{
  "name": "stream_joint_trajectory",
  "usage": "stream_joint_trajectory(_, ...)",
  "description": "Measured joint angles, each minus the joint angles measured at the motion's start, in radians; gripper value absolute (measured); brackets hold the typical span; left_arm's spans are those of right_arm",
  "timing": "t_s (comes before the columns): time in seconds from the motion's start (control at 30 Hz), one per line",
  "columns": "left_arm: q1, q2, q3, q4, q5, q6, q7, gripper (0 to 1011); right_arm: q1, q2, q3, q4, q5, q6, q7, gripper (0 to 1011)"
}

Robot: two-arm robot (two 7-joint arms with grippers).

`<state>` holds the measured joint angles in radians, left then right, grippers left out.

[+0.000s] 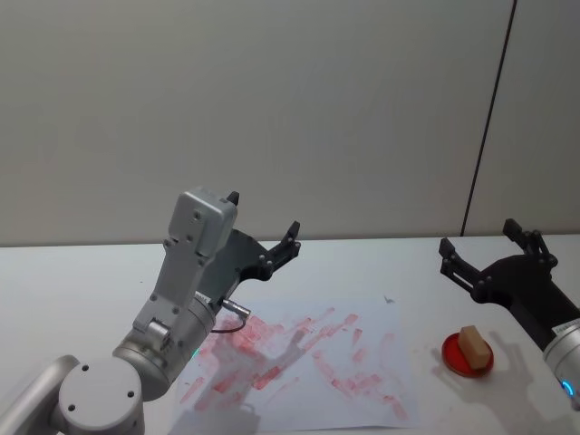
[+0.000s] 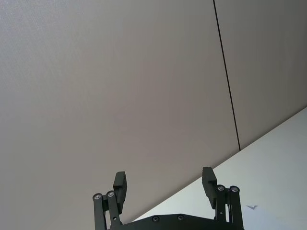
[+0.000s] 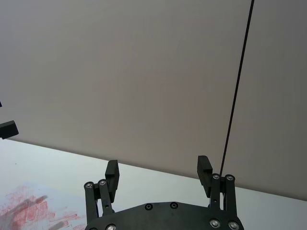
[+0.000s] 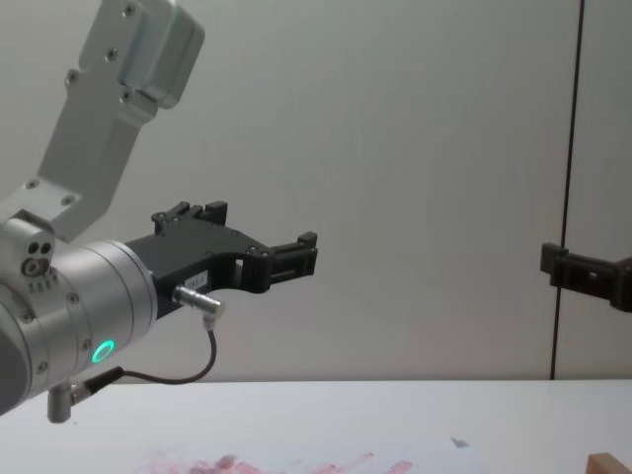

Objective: Use the one hand to pick up the stamp and affix it onto the A4 paper.

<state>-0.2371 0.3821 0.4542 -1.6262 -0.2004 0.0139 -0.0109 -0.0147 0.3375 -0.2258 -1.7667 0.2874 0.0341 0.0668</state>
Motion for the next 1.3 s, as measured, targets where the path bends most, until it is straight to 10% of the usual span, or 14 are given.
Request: stream_joint_trajectory(1.3,0.0,0.0,0.0,0.0,0.0,0.0,0.0,1001,-0.115,0.116,0.055,-0.008,0.087,0.191,0.059,1001)
